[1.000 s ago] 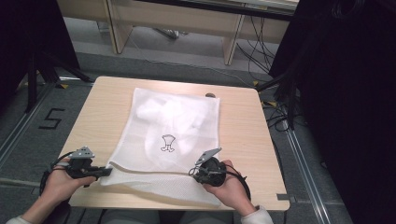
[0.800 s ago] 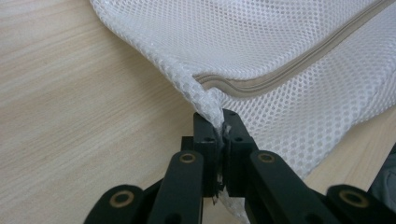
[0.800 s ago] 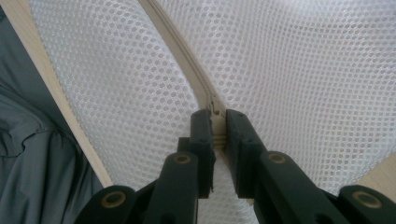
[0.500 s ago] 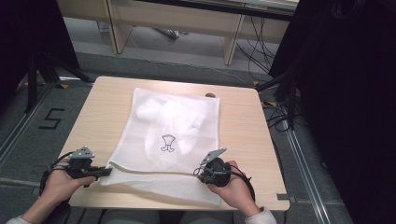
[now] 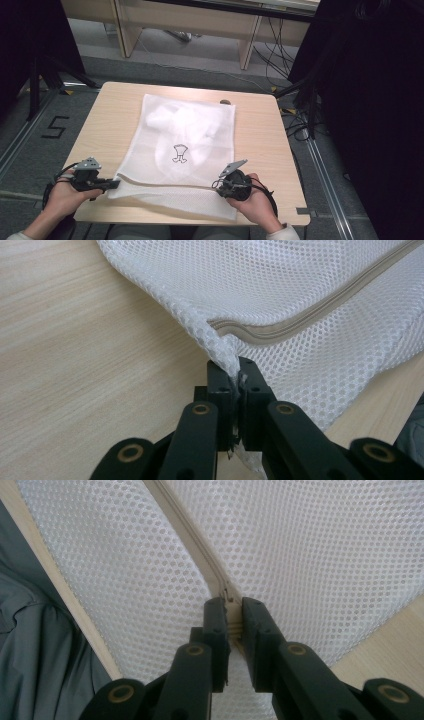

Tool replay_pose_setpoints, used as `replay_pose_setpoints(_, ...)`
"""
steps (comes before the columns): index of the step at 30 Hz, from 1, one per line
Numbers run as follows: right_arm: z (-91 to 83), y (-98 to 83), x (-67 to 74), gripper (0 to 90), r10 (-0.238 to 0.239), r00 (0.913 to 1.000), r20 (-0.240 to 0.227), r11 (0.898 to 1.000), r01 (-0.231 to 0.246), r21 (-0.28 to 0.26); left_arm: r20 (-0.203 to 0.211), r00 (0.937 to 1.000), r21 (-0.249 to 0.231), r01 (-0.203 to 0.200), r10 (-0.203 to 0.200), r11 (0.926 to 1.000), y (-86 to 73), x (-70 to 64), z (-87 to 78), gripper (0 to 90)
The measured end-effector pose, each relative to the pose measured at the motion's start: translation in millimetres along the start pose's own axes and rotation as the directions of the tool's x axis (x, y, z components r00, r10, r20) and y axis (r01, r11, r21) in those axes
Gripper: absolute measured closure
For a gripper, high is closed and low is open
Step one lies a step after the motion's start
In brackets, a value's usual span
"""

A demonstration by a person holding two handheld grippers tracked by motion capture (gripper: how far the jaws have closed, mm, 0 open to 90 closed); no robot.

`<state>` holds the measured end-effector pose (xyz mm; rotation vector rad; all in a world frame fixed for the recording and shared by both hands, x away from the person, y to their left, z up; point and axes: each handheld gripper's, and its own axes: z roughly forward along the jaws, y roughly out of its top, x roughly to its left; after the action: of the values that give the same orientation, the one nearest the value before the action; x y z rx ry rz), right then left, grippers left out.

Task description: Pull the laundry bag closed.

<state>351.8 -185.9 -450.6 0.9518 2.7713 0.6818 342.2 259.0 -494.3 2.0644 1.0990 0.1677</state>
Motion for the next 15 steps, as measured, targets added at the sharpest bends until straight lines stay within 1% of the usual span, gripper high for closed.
replay_pose_setpoints(1, 0.2, -0.6, -0.4, 81.9, -0.004, 1.0000, 0.008, 1.000, 0.004, 0.004, 0.010, 0.9999, -0.012, 0.011, -0.011, 0.9999, -0.2, -0.5, 0.5, 85.8)
replay_pose_setpoints(2, -0.7, -1.6, -1.6, 81.9, -0.005, 1.0000, -0.004, 1.000, 0.005, 0.003, 0.013, 0.9998, -0.035, 0.016, -0.016, 0.9993, -0.9, -1.0, 1.7, 85.8)
replay_pose_setpoints(3, -0.7, -1.6, -1.6, 81.9, -0.005, 1.0000, -0.004, 1.000, 0.005, 0.003, 0.008, 1.0000, -0.017, -0.003, 0.003, 0.9999, -0.5, 0.2, 0.4, 85.8)
replay_pose_setpoints(4, -1.0, -2.2, -1.3, 81.8, 0.002, 1.0000, 0.000, 1.000, -0.002, 0.006, 0.011, 0.9999, -0.023, 0.000, 0.000, 0.9997, -0.6, 0.0, 0.7, 85.8)
replay_pose_setpoints(5, -1.6, -3.1, -1.6, 81.9, 0.019, 0.9998, -0.002, 1.000, -0.019, 0.016, 0.013, 0.9998, -0.035, 0.014, -0.013, 0.9993, -0.6, -0.9, 1.3, 85.8)
replay_pose_setpoints(6, -1.4, -3.6, -3.1, 81.8, 0.004, 1.0000, 0.003, 1.000, -0.004, 0.008, 0.009, 1.0000, -0.027, 0.002, -0.002, 0.9996, -0.5, -0.2, 0.7, 85.8)
replay_pose_setpoints(7, -1.4, -3.6, -3.1, 81.8, 0.004, 1.0000, 0.003, 1.000, -0.004, 0.008, 0.001, 1.0000, -0.015, -0.004, 0.004, 0.9999, -0.1, 0.4, -0.5, 85.8)
replay_pose_setpoints(8, -0.7, -4.2, -4.1, 81.9, -0.008, 0.9998, 0.018, 1.000, 0.007, 0.018, 0.001, 1.0000, -0.016, 0.005, -0.005, 0.9999, -0.2, 1.0, -1.6, 85.8)
replay_pose_setpoints(9, -2.1, -7.4, -7.4, 81.8, 0.011, 0.9998, 0.014, 1.000, -0.011, 0.022, 0.002, 1.0000, -0.022, 0.007, -0.007, 0.9997, -0.2, 1.3, -1.7, 85.8)
replay_pose_setpoints(10, -2.8, -9.5, -9.5, 81.8, 0.017, 0.9996, 0.021, 1.000, -0.017, 0.024, 0.000, 0.9999, -0.040, 0.016, -0.016, 0.9991, -0.5, 0.4, -0.6, 85.8)
replay_pose_setpoints(11, -2.8, -9.5, -9.5, 81.8, 0.017, 0.9996, 0.021, 1.000, -0.017, 0.024, 0.010, 0.9998, -0.027, 0.018, -0.018, 0.9995, 0.1, 0.4, -1.0, 85.8)
replay_pose_setpoints(12, -3.3, -12.8, -11.2, 81.7, 0.026, 0.9994, 0.025, 0.999, -0.027, 0.035, 0.001, 0.9999, -0.026, 0.016, -0.016, 0.9995, 0.1, -0.1, -0.9, 85.8)
replay_pose_setpoints(13, -3.3, -13.9, -11.4, 81.7, 0.030, 0.9993, 0.021, 0.999, -0.031, 0.036, -0.005, 1.0000, -0.023, 0.006, -0.006, 0.9997, -0.1, 0.5, -1.1, 85.8)
replay_pose_setpoints(15, -2.5, -15.3, -12.1, 81.7, 0.027, 0.9994, 0.022, 0.999, -0.028, 0.040, -0.001, 1.0000, -0.030, 0.003, -0.003, 0.9996, -0.8, 1.1, -0.8, 85.8)
